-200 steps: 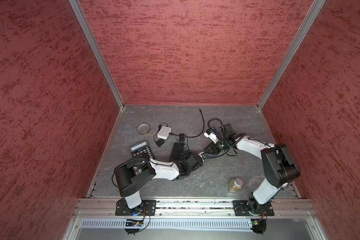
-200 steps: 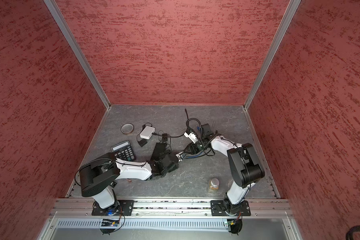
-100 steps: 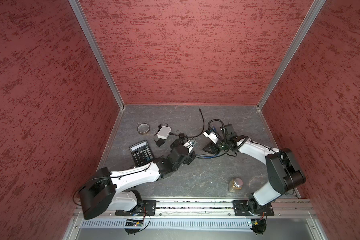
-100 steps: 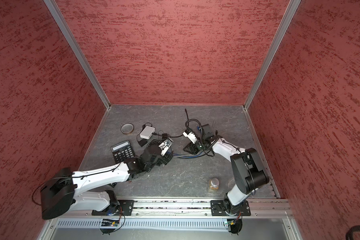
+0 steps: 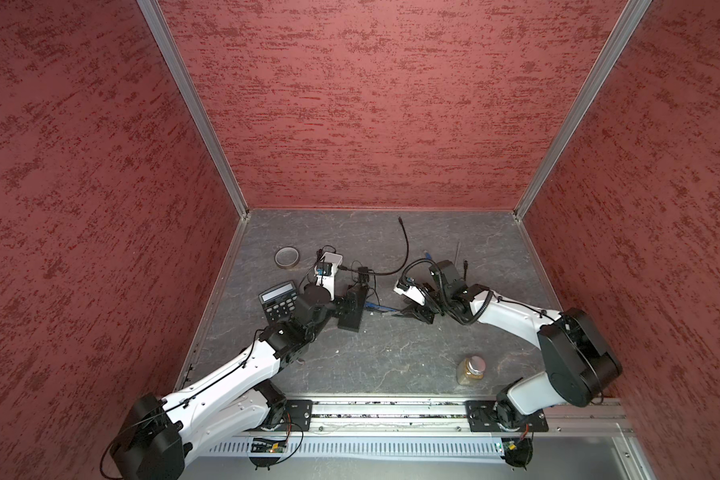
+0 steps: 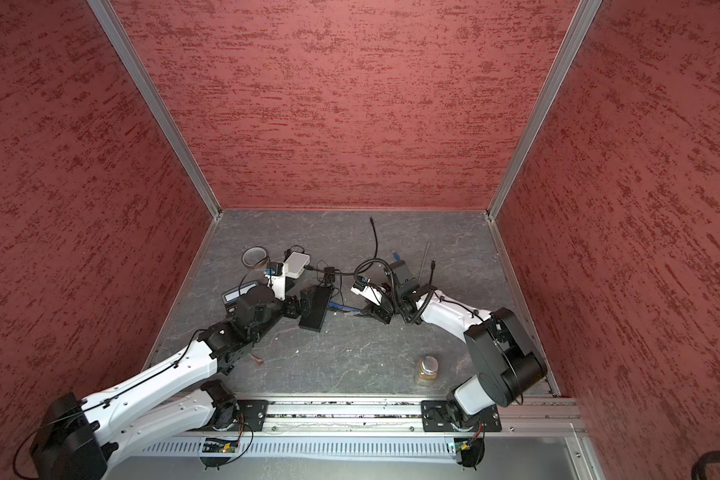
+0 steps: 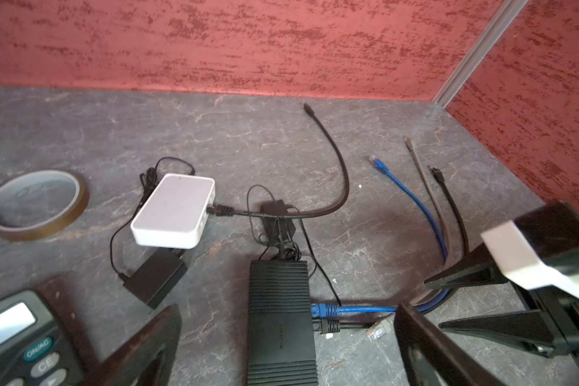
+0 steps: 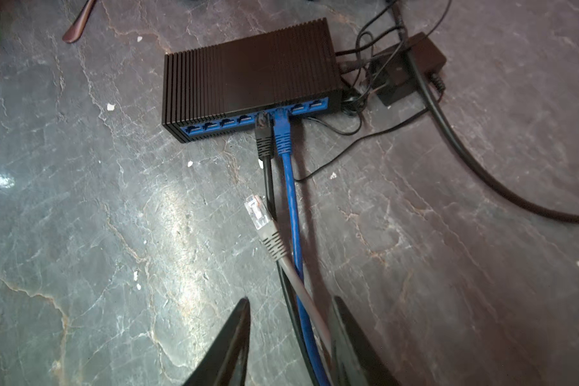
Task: Insert the plug into the switch port
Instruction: 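Carry the grey plug with the right gripper to the switch port beside the black plug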
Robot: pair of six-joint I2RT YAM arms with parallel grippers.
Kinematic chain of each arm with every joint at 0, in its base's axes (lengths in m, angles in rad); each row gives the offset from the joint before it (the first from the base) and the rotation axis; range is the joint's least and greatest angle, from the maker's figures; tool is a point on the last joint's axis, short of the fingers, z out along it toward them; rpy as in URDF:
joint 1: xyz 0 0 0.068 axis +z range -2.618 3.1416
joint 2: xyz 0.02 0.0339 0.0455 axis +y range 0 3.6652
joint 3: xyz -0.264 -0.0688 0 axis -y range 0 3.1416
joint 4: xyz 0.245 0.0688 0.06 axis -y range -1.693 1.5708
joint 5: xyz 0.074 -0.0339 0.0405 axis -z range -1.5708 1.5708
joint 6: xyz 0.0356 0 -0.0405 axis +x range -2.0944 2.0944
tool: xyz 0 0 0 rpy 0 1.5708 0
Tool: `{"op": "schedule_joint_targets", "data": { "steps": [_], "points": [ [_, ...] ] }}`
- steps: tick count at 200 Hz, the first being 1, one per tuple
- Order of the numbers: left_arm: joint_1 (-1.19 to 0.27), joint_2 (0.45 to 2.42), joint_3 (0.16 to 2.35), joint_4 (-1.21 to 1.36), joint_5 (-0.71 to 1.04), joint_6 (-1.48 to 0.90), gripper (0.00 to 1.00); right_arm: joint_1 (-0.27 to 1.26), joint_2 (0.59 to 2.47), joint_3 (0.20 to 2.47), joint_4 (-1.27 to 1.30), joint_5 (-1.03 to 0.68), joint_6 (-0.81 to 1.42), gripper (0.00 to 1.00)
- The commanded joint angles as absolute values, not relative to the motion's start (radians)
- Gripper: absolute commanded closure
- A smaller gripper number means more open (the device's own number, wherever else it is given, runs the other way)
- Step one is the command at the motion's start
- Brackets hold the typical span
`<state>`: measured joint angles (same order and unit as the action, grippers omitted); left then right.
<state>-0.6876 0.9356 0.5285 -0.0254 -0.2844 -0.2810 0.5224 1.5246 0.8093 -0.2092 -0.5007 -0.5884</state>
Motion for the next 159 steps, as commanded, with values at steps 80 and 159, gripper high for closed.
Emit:
{"op": "schedule_joint_targets", "data": {
  "steps": [80,159],
  "points": [
    [-0.634,0.986,0.503,-0.082,-0.170,-0.462,0.00,0.616,1.643,0.898,-0.224,-0.428,-0.811,0.65],
    [-0.630,1.021,0.491,-0.049,-0.152,-0.468,0.00,0.630,1.716,0.932,-0.230,-0.376,-0.853,0.65]
  ]
}}
